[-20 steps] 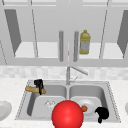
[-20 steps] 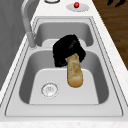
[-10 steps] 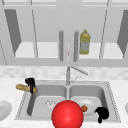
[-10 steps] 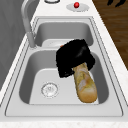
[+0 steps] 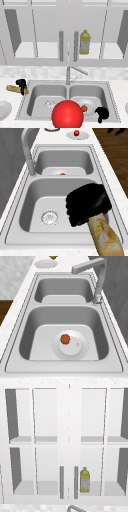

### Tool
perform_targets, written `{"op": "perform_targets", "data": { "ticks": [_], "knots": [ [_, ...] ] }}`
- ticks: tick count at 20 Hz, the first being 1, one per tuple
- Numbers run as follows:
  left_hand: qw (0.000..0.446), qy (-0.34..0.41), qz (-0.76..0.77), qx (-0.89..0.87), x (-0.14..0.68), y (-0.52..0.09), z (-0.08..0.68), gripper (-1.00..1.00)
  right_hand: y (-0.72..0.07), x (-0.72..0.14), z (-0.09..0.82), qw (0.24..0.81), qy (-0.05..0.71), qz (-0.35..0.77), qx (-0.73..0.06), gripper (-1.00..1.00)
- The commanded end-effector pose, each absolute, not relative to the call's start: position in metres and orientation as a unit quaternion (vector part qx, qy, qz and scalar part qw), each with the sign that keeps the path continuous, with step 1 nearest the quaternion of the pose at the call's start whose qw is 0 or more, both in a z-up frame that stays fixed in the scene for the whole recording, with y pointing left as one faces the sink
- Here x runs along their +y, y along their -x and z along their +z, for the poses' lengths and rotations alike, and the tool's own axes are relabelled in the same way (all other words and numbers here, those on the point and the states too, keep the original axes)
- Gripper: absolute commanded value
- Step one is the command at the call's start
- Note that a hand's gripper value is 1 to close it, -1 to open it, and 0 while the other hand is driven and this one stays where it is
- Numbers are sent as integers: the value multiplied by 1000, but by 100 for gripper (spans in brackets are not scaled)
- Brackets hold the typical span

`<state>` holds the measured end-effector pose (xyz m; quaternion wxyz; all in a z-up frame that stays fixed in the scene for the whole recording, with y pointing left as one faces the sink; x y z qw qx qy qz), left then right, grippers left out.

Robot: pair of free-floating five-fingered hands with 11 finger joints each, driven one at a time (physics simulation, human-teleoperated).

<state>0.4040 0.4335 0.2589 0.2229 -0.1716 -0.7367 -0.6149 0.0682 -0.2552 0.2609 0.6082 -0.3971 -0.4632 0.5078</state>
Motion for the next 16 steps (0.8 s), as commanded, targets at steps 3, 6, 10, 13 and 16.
{"op": "perform_targets", "data": {
  "ticks": [3, 6, 10, 13, 16],
  "knots": [
    [221, 174, -608, -742, 478, -384, 263, 100, -68, -255, 261, 608, 397, 508, -463, 0],
    [220, 175, -606, -744, 500, -373, 263, 100, -68, -255, 261, 608, 397, 508, -463, 0],
    [219, 176, -603, -746, 529, -355, 261, 100, -68, -255, 261, 608, 397, 508, -463, 0],
    [220, 175, -600, -749, 548, -338, 259, 100, -68, -255, 261, 608, 397, 508, -463, 0],
    [215, 173, -596, -754, 567, -319, 253, 100, -68, -255, 261, 608, 397, 508, -463, 0]
  ]
}}
